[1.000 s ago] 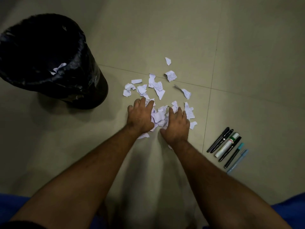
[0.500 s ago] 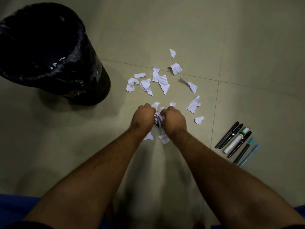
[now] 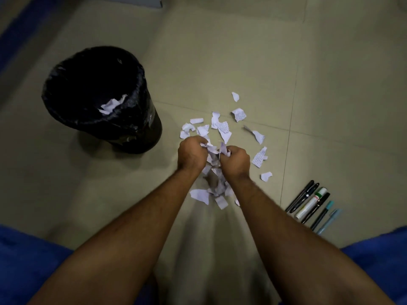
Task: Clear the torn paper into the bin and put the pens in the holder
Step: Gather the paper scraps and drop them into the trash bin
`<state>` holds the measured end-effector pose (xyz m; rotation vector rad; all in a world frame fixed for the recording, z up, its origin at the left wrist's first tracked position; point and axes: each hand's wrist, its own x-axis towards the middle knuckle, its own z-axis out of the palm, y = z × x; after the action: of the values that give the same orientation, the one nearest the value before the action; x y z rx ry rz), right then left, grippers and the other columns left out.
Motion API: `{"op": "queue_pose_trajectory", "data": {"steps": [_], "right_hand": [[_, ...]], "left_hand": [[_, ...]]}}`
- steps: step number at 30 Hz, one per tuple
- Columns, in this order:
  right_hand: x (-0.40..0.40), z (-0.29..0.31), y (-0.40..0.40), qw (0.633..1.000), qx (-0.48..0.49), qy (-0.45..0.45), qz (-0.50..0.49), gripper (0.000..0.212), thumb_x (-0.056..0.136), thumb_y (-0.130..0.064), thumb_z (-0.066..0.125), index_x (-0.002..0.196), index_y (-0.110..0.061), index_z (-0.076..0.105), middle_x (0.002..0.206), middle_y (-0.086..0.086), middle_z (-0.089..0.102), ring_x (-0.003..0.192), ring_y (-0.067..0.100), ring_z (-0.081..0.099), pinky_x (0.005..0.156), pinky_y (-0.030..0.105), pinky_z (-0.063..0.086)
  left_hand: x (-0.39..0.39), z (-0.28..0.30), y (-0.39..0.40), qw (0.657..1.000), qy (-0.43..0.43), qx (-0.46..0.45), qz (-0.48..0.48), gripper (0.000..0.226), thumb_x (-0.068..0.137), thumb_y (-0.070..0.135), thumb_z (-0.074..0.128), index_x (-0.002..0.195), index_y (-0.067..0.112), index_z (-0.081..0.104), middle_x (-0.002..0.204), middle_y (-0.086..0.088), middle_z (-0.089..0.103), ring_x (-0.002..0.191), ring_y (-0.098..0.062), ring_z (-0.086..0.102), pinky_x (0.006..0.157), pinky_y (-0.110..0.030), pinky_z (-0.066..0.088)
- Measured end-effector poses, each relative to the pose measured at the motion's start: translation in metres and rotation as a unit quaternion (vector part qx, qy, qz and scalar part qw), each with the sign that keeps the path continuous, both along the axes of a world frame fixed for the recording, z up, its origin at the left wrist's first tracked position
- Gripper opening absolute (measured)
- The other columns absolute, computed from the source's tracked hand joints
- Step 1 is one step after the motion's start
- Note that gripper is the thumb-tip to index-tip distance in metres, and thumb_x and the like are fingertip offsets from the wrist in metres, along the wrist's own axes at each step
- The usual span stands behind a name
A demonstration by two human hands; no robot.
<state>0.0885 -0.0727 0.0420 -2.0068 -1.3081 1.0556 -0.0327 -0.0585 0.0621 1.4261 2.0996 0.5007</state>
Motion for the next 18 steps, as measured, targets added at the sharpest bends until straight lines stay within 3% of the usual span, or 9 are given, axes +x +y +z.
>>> {"op": "queue_pose_trajectory", "data": {"steps": [4, 9, 14, 18], "right_hand": [[-0.018, 0.041, 0.01, 0.999, 0.019, 0.039, -0.004, 0.033, 0.085, -0.027, 0.067, 0.06, -0.009, 0.058, 0.059, 0.01, 0.059, 0.062, 0.029, 0.057, 0.057, 0.033, 0.041], [-0.04, 0.094, 0.04, 0.996, 0.071, 0.06, -0.01, 0.043, 0.085, -0.022, 0.066, 0.05, -0.018, 0.042, 0.05, -0.002, 0.046, 0.055, 0.022, 0.045, 0.052, 0.028, 0.032], [-0.08, 0.146, 0.061, 0.99, 0.084, 0.113, -0.006, 0.026, 0.079, -0.024, 0.066, 0.055, -0.014, 0.063, 0.056, 0.003, 0.066, 0.056, 0.024, 0.062, 0.058, 0.032, 0.051], [-0.126, 0.179, 0.072, 0.985, 0.11, 0.131, 0.027, 0.022, 0.079, -0.025, 0.068, 0.063, -0.01, 0.068, 0.063, 0.007, 0.069, 0.062, 0.027, 0.064, 0.059, 0.029, 0.049]], "left_hand": [[-0.01, 0.049, 0.011, 0.998, -0.023, 0.056, 0.006, 0.026, 0.08, 0.01, 0.056, 0.096, 0.016, 0.076, 0.109, -0.004, 0.074, 0.098, -0.027, 0.067, 0.083, -0.027, 0.053], [-0.029, 0.1, 0.033, 0.994, -0.044, 0.087, 0.05, 0.032, 0.074, 0.01, 0.049, 0.091, 0.02, 0.075, 0.091, -0.009, 0.074, 0.085, -0.03, 0.07, 0.076, -0.036, 0.059], [-0.065, 0.141, 0.044, 0.982, -0.061, 0.15, 0.094, 0.03, 0.077, 0.004, 0.052, 0.091, 0.017, 0.075, 0.09, -0.008, 0.075, 0.081, -0.029, 0.071, 0.075, -0.038, 0.059], [-0.11, 0.175, 0.049, 0.973, -0.028, 0.185, 0.132, 0.029, 0.078, 0.004, 0.055, 0.09, 0.018, 0.076, 0.092, -0.005, 0.075, 0.085, -0.025, 0.07, 0.08, -0.034, 0.058]]}}
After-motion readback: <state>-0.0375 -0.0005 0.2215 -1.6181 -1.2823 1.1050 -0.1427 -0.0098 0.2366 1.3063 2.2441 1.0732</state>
